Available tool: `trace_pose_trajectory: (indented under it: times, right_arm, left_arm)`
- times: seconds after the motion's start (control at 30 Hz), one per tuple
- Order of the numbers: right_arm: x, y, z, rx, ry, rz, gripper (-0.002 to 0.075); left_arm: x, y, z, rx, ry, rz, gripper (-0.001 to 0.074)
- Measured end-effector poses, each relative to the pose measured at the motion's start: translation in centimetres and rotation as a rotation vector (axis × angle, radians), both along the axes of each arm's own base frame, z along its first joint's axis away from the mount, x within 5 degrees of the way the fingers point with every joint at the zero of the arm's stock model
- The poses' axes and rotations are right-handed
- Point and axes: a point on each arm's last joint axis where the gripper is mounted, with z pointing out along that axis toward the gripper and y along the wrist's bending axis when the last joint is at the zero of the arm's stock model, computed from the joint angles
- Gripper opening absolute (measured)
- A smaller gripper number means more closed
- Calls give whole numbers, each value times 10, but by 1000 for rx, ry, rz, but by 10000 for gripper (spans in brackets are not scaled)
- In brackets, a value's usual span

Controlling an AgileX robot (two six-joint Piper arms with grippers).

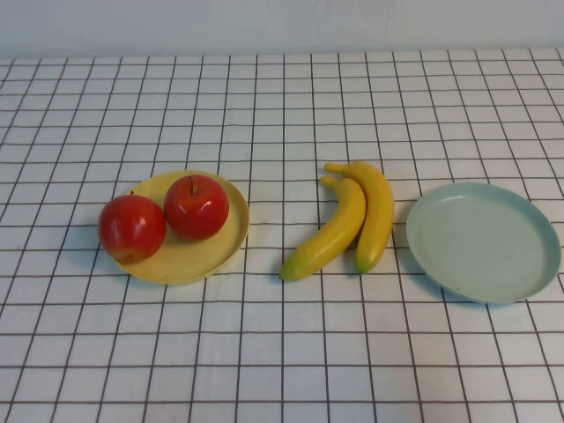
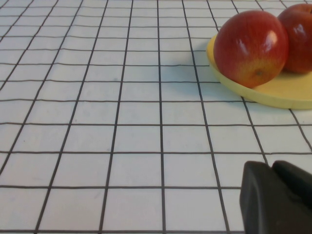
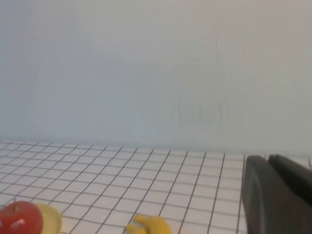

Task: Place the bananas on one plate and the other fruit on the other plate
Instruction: Put another type of fruit in the right plate

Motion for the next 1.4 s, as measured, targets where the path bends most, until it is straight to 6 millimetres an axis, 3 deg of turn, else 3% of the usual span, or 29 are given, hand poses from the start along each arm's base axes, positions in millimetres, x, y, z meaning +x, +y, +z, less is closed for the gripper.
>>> trace_pose_trajectory:
  times: [0.13, 0.27, 0.47, 0.67, 0.77, 0.9, 1.03, 1.17, 1.4]
  right_arm:
    - [-2, 4, 5, -178, -126, 30, -15]
    - [-1, 2, 0, -311, -113, 6, -15]
    - [1, -2, -2, -240, -55, -37, -15]
    - [1, -9, 12, 21, -134, -98, -15]
    - [3, -15, 12, 42, -131, -180, -15]
    - [5, -18, -4, -75, 32, -235, -15]
    - [-1, 0, -17, -184, 249, -45, -15]
    - [-9, 12, -20, -140, 360, 103, -15]
    - [-12, 19, -18, 10, 405, 163, -15]
  left_arm:
    - [0, 0, 0, 0, 0, 0, 1]
    - [0, 0, 0, 0, 0, 0, 1]
    - [0, 0, 0, 0, 0, 0, 1]
    - [0, 0, 0, 0, 0, 0, 1]
    - [0, 0, 0, 0, 0, 0, 1]
    - [0, 0, 0, 2, 0, 0, 1]
    - [0, 0, 0, 2, 0, 0, 1]
    - [0, 0, 0, 2, 0, 0, 1]
    - [0, 0, 0, 2, 0, 0, 1]
